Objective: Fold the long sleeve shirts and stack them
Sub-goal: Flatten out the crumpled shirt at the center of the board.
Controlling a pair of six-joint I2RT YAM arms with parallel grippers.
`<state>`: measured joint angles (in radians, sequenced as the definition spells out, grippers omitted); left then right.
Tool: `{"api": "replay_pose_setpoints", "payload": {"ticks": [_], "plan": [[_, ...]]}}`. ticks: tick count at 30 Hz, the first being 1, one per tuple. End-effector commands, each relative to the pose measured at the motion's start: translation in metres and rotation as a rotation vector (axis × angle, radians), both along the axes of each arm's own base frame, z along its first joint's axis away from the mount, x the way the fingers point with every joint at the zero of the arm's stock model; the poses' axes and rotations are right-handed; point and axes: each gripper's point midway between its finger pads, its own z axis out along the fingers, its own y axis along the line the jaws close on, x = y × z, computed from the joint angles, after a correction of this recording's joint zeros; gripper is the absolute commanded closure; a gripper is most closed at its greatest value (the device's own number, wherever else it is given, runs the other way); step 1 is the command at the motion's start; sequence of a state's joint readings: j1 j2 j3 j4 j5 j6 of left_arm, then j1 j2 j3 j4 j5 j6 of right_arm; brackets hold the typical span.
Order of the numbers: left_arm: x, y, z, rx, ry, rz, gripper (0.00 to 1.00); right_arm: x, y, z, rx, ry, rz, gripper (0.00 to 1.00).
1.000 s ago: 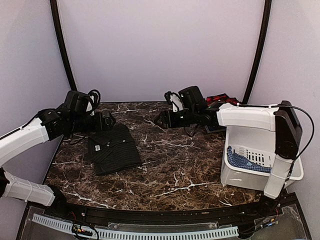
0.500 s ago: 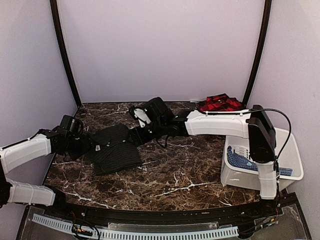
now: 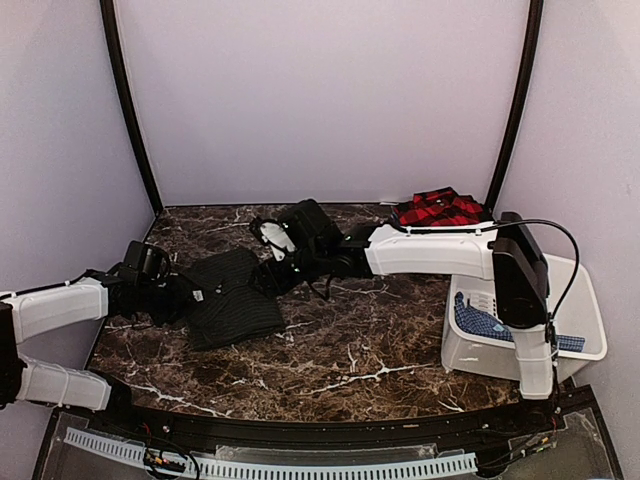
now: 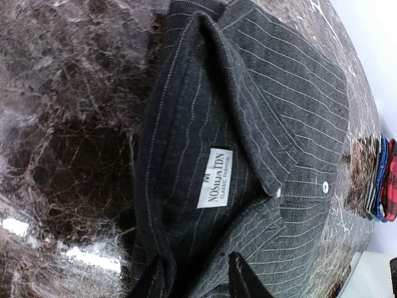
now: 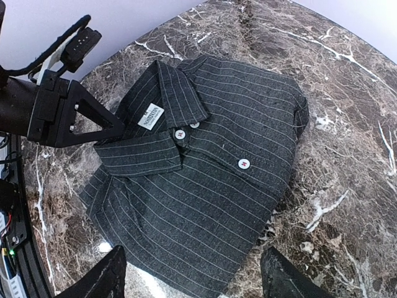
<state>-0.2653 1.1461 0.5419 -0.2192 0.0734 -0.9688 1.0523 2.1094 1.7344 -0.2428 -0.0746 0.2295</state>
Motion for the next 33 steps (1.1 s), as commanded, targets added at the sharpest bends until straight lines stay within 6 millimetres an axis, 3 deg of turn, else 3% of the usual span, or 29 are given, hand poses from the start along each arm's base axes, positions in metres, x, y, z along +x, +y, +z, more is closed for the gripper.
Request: {"api": "replay_pose_setpoints", "payload": {"ticks": [1, 6, 13, 14, 19, 20, 21, 22, 23, 24, 25, 26, 27, 28, 29, 30, 32, 33], "plan": [[0.007, -0.014, 0.015, -0.083, -0.052, -0.033, 0.82, -0.001, 0.001, 0.012, 0.028, -0.045, 0.006, 0.29], [0.018, -0.034, 0.055, -0.122, -0.156, -0.104, 1.00, -0.002, -0.004, 0.011, 0.025, -0.059, 0.002, 0.29], [0.035, -0.076, 0.098, -0.167, -0.236, -0.235, 1.00, -0.003, -0.006, 0.015, 0.031, -0.068, 0.004, 0.29], [0.043, -0.083, 0.115, -0.182, -0.279, -0.250, 1.00, -0.002, -0.009, 0.016, 0.029, -0.078, -0.012, 0.29], [0.079, -0.140, 0.163, -0.261, -0.387, -0.377, 1.00, 0.022, -0.040, 0.024, -0.002, -0.126, -0.203, 0.29], [0.087, -0.154, 0.153, -0.253, -0.364, -0.408, 1.00, 0.028, -0.050, 0.025, -0.006, -0.128, -0.253, 0.29], [0.098, -0.167, 0.176, -0.279, -0.417, -0.435, 1.00, 0.033, -0.059, 0.025, -0.011, -0.125, -0.299, 0.28], [0.106, -0.182, 0.164, -0.290, -0.389, -0.467, 1.00, 0.038, -0.070, 0.031, -0.004, -0.128, -0.341, 0.28], [0.119, -0.194, 0.185, -0.312, -0.446, -0.482, 1.00, 0.042, -0.079, 0.032, 0.001, -0.121, -0.371, 0.28], [0.128, -0.206, 0.168, -0.310, -0.420, -0.501, 1.00, 0.045, -0.087, 0.033, 0.005, -0.116, -0.395, 0.27], [0.141, -0.217, 0.186, -0.329, -0.470, -0.519, 1.00, 0.047, -0.094, 0.033, 0.004, -0.113, -0.414, 0.27], [0.149, -0.232, 0.165, -0.333, -0.430, -0.551, 1.00, 0.048, -0.100, 0.034, 0.003, -0.113, -0.429, 0.26], [0.160, -0.244, 0.186, -0.352, -0.480, -0.570, 1.00, 0.049, -0.104, 0.034, -0.004, -0.113, -0.441, 0.26], [0.166, -0.259, 0.165, -0.349, -0.449, -0.605, 1.00, 0.049, -0.108, 0.034, -0.012, -0.114, -0.454, 0.25], [0.174, -0.271, 0.184, -0.363, -0.489, -0.631, 1.00, 0.049, -0.111, 0.033, -0.021, -0.113, -0.462, 0.25], [0.186, -0.285, 0.185, -0.374, -0.497, -0.665, 0.98, 0.049, -0.114, 0.032, -0.026, -0.110, -0.470, 0.25], [0.194, -0.297, 0.178, -0.382, -0.471, -0.696, 0.82, 0.047, -0.117, 0.028, -0.039, -0.101, -0.476, 0.24], [0.196, -0.299, 0.177, -0.380, -0.468, -0.697, 0.65, 0.047, -0.118, 0.025, -0.043, -0.096, -0.477, 0.24]]}}
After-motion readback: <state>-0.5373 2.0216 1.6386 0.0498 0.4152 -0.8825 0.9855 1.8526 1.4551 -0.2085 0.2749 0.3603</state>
